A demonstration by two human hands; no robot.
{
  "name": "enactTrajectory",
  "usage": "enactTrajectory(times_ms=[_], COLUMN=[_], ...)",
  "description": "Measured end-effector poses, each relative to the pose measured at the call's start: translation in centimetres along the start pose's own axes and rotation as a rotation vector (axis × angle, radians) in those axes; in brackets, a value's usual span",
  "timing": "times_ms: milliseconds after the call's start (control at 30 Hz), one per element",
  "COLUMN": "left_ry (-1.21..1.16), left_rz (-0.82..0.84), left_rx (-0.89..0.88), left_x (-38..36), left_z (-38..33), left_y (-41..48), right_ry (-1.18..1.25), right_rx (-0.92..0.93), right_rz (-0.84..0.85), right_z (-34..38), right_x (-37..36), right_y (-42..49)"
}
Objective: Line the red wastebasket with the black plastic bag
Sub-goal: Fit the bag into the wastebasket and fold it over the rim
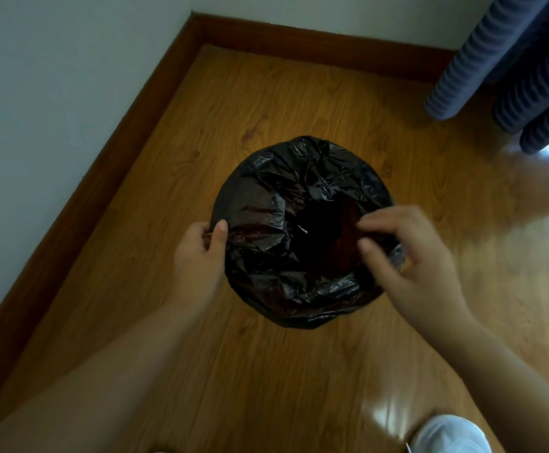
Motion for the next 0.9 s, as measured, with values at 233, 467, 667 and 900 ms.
enactTrajectory(times_ms=[233, 467, 667, 900], left_ry=[0.307, 0.519, 0.558, 0.581], left_rz=[0.082, 0.546, 0.678, 0.639], left_rx=[-0.085, -0.789, -0.757, -0.759], left_x=[1.9, -3.4, -6.7, -5.9], left_z=[-1.3, -6.1, -4.6, -3.7], left_y=[-2.4, -7.5, -8.7, -7.7], right_ry=[-0.190, -0.324, -0.391, -0.425], right_rx=[0.253, 0.303, 0.253, 0.274], right_rz=[0.299, 0.288, 0.276, 0.295], right_z=[2.0, 1.3, 0.5, -0.8], right_x=[-3.5, -4.1, -4.1, -3.3], right_y=[-3.1, -3.3, -3.0, -3.1])
Point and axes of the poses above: each hand's wrist, its own y-axis towards the middle knuckle, its own x-axis out of the back of the hand, z = x × y, the point moved 7 cm from there along y, towards the middle knuckle, and after that the axes turned 12 degrees about -y, right-handed, at the moved point
